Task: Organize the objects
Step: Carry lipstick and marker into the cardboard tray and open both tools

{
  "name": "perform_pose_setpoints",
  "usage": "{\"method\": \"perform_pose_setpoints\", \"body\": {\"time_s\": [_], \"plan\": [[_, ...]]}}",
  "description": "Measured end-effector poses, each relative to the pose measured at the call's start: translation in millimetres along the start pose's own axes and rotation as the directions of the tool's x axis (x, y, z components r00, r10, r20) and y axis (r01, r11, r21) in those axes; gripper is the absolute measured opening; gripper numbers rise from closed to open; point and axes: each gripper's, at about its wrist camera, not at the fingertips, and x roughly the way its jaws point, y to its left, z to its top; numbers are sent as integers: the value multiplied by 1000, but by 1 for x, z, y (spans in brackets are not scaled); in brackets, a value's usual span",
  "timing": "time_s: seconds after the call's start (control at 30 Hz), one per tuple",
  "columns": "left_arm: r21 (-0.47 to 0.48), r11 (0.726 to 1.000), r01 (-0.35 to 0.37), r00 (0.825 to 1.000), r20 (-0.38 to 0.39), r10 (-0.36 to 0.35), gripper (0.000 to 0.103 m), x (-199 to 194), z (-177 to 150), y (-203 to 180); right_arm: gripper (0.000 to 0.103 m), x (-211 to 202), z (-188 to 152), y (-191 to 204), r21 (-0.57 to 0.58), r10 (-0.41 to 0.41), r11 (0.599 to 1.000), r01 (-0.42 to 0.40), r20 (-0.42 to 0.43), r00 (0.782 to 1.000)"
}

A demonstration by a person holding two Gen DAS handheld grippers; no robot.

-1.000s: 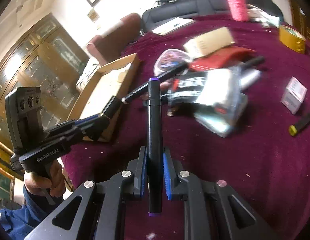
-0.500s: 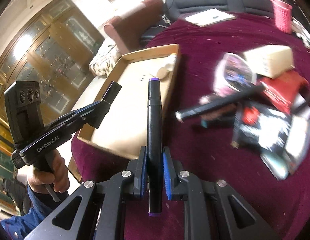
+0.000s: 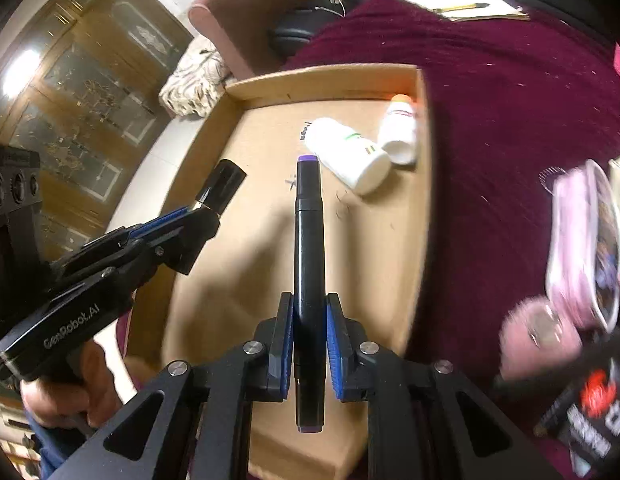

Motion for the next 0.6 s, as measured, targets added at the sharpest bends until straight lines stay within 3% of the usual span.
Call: {"method": "perform_pose_setpoints", "body": {"time_s": [0.23,0.6], "plan": [[-56,998,-40,995,-89,34,17,33,24,14,17,31,37,-1,29,-45,999,45,-19,999],[-89,996,17,997,-74,-24,17,60,54,14,17,31,51,4,55,-90,995,88,25,996]]}}
